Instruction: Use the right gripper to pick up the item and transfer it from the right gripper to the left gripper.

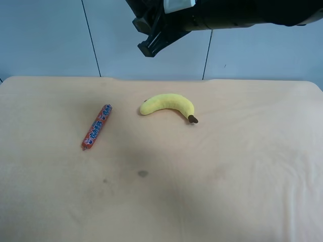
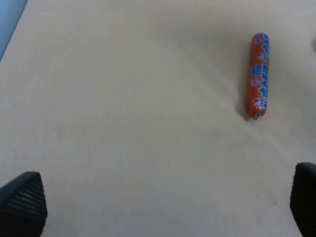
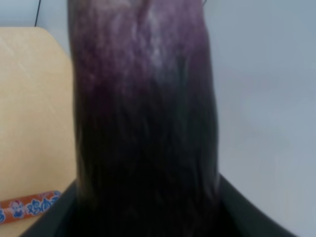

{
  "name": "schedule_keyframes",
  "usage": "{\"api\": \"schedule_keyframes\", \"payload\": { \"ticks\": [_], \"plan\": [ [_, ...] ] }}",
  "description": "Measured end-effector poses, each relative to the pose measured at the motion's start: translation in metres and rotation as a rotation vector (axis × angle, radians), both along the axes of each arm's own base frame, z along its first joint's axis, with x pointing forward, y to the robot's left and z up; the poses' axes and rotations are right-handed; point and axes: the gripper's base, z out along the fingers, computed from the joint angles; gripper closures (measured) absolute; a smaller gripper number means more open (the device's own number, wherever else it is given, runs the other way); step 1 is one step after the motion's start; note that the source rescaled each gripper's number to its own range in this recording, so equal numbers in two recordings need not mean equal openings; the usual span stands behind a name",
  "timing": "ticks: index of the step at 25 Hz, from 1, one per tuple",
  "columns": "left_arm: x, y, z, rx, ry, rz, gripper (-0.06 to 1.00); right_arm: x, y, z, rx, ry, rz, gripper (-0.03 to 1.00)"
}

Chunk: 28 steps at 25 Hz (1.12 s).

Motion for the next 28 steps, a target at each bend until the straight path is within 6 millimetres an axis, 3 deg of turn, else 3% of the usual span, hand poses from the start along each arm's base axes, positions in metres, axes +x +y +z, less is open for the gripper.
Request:
{"api": "schedule_keyframes", "payload": {
  "ticks": [28],
  "plan": [
    [0.0000,0.0000,0.0000,0.000,0.000,0.000,-0.06,0.0000,0.0000,0.0000,0.000,0.000,0.000,0.97]
  ]
}}
